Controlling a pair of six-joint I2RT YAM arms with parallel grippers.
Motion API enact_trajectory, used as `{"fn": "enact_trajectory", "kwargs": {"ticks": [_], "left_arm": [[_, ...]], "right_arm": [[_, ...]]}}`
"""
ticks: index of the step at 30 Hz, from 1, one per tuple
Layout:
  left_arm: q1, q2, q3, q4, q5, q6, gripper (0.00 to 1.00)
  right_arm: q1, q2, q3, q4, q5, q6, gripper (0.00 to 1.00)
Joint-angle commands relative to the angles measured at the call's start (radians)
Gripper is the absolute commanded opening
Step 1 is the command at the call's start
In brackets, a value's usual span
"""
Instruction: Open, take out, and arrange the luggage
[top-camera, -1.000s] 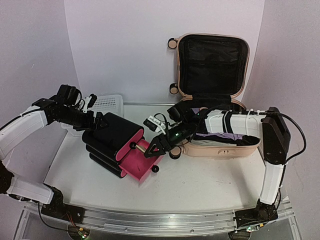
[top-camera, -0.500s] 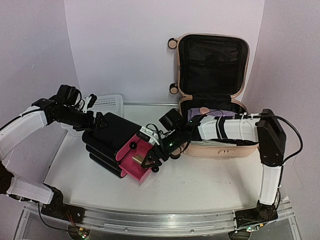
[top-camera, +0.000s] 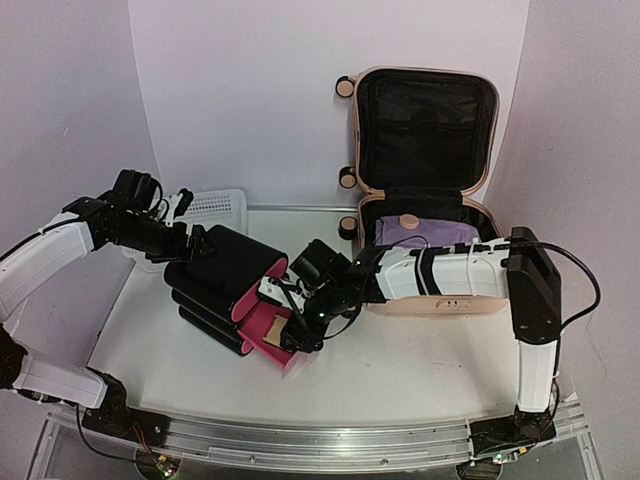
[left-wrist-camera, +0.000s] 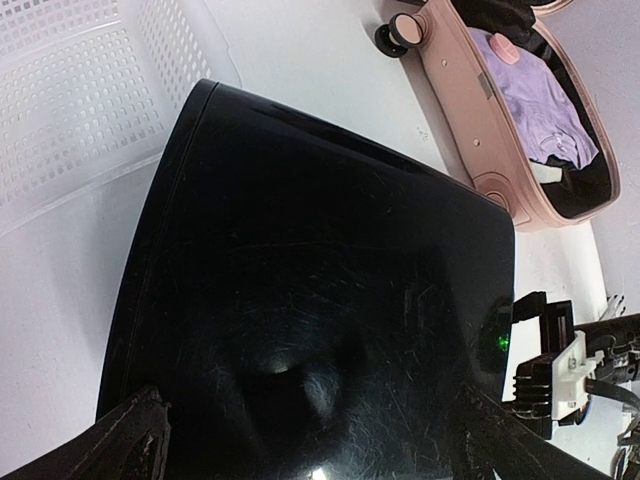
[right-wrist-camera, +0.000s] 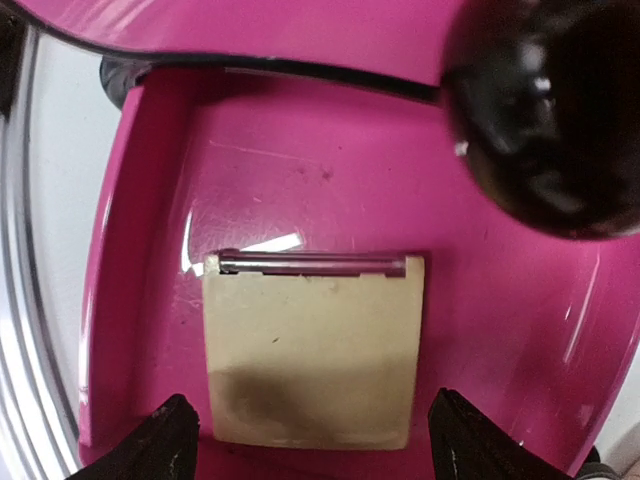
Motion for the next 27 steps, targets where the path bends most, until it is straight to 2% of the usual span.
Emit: {"fn": "enact_trajectory", "kwargs": {"ticks": [1, 3, 9, 15, 18, 21, 25, 27], "left_arm": [[-0.003, 0.002, -0.034, -0.12, 0.015, -0.028, 0.98], [-0.003, -0.002, -0.034, -0.121, 0.014, -0.028, 0.98], [-0.003, -0.001, -0.036, -0.121, 0.012, -0.024, 0.98], [-0.003, 0.009, -0.032, -0.121, 0.012, -0.015, 0.98], [-0.003, 0.009, -0.031, -0.12, 0.01, -0.013, 0.98], [-0.003, 0.012, -0.034, -0.121, 0.009, -0.014, 0.98], [-0.003, 0.024, -0.03, -0.119, 0.014, -0.014, 0.98], [-0.003, 0.024, -0.027, -0.117, 0.016, -0.016, 0.98]], "right_arm": [[0.002, -0.016, 0.052, 0.0, 0.122, 0.025, 0.86], [0.002, -0.04, 0.05, -0.004, 0.139, 0.051, 0.91], [0.001, -0.19, -0.015, -0.024, 0.166, 0.111, 0.96], [-0.004, -0.284, -0.181, -0.022, 0.235, 0.166, 0.96], [-0.014, -0.303, -0.253, -0.017, 0.221, 0.227, 0.92], [-0.014, -0.304, -0.323, 0.036, 0.176, 0.261, 0.83], [-0.015, -0.266, -0.349, 0.094, 0.149, 0.297, 0.69], [-0.014, -0.242, -0.353, 0.135, 0.142, 0.312, 0.68]]}}
